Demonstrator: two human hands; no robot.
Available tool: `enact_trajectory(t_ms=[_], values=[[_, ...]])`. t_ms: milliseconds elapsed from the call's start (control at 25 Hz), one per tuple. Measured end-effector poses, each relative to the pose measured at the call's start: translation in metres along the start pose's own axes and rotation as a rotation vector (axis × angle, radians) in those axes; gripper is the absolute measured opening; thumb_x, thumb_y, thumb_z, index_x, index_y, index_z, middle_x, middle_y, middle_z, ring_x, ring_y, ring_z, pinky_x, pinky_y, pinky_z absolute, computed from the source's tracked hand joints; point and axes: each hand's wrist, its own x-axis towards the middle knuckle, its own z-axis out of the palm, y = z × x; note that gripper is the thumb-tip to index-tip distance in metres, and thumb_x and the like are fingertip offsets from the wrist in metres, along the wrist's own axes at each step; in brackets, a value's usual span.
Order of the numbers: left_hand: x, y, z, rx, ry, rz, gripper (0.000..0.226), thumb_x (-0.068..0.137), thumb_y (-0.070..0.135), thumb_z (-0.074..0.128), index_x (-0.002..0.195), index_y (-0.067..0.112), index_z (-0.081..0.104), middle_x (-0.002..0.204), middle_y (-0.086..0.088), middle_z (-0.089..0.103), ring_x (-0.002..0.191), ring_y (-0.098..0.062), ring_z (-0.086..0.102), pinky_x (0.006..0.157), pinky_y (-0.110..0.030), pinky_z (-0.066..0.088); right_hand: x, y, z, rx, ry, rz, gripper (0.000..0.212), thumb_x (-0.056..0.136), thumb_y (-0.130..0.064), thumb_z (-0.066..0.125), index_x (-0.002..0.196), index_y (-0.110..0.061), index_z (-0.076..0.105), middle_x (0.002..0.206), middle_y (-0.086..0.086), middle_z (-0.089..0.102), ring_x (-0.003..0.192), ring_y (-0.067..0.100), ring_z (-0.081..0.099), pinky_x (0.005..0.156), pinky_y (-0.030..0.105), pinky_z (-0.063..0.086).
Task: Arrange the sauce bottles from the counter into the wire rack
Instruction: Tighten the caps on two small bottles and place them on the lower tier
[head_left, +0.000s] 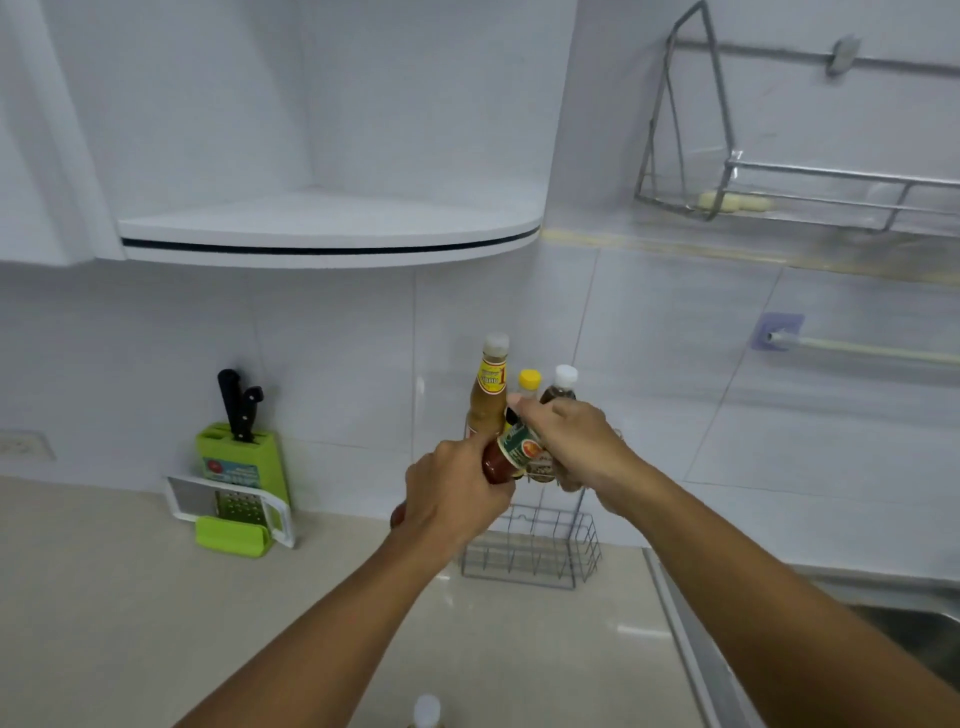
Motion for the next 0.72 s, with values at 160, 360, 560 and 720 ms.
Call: enact_trajectory(t_ms=[160,360,560,720], values=[[0.008,-0.027,0.034,-0.369,-0.251,-0.027,0.042,0.065,0.047,0.072,0.104,0.037,0.060,0.090,0.005,0.070,0.083,-0.015,0.070,0.074,-0.037,0.061,0.011,0.035,0.013,0.205,-0.119,0.004,0.022,0.084,-0.031,0.084,0.090,-0.016,0.068,0.077,0.008,0.078,0.057,0.028,0.073,0.061,0.042,0.065],[0.024,-0.105,0.081,-0.413,-0.651,-0.188,0.095,0.068,0.017,0.083,0.147,0.030,0.031,0.139,0.001,0.052,0.129,-0.016,0.051,0.095,-0.033,0.054,0.032,0.087,0.039,0.132,0.102,-0.077,0.016,0.077,-0.012,0.089,0.085,-0.014,0.075,0.079,0.007,0.079,0.066,0.027,0.079,0.063,0.049,0.067],[0.023,-0.159,0.138,-0.414,-0.699,-0.546,0.059,0.095,0.002,0.049,0.152,0.008,0.032,0.150,-0.013,0.046,0.130,-0.024,0.050,0.092,-0.022,0.043,0.051,0.145,0.081,0.064,0.285,-0.097,0.035,0.068,-0.011,0.094,0.084,-0.032,0.070,0.094,-0.007,0.070,0.089,0.018,0.071,0.073,0.033,0.062],[0.028,-0.162,0.179,-0.497,-0.666,-0.650,0.061,0.097,0.003,0.045,0.155,0.009,0.026,0.159,-0.013,0.035,0.143,-0.025,0.040,0.096,-0.026,0.043,0.071,0.173,0.111,-0.011,0.308,-0.136,0.040,0.068,-0.011,0.094,0.093,-0.029,0.069,0.095,-0.005,0.067,0.087,0.000,0.064,0.072,0.009,0.049]])
